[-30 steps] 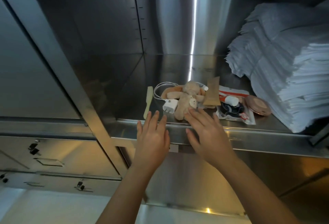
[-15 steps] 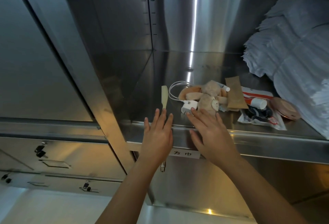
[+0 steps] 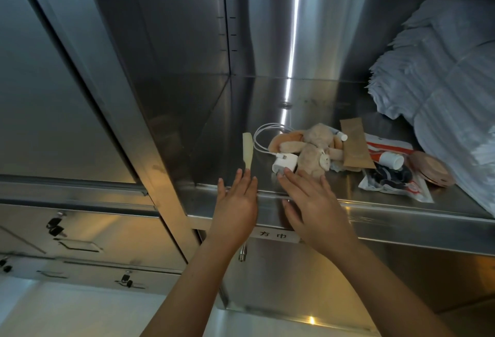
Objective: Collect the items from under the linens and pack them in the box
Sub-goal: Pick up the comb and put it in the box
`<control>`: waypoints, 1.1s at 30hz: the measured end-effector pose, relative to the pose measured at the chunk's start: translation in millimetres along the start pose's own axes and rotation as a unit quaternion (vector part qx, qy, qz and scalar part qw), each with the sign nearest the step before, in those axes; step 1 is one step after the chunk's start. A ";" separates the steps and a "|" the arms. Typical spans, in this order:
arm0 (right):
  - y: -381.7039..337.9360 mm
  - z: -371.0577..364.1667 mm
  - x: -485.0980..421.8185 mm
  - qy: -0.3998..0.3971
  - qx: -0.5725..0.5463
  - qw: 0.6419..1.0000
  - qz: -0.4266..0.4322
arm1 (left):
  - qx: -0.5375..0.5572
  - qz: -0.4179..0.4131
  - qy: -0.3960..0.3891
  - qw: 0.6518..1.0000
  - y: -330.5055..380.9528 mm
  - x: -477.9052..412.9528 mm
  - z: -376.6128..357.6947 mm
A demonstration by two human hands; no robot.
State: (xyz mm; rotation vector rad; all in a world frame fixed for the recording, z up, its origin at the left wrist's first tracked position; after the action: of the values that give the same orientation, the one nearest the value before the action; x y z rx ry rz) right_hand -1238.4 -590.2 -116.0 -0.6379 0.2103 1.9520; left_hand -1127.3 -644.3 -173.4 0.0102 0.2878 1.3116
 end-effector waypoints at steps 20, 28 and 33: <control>4.9 10.7 20.8 -0.004 -0.011 1.000 -0.004 | -0.004 -0.148 0.142 0.979 36.9 36.8 44.5; 4.0 29.0 17.0 0.040 -0.038 0.998 0.006 | 0.051 -0.258 0.287 0.921 69.3 80.7 92.3; 9.4 47.2 15.7 0.061 -0.052 0.997 -0.004 | 0.060 -0.306 0.304 0.900 96.3 103.3 98.4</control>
State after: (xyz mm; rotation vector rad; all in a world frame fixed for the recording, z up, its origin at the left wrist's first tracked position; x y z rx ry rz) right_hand -1268.0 -562.7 -85.5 -0.8273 0.1815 1.9265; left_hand -1174.3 -505.5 -83.1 -0.3671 0.8329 0.6332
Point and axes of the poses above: each hand's wrist, its own x-axis away from the middle knuckle, its own z-axis out of the back of the hand, y = z × x, the point moved 8 cm from there along -x, towards the middle knuckle, and after that the axes turned 7 degrees about z, right-handed, at the moved point
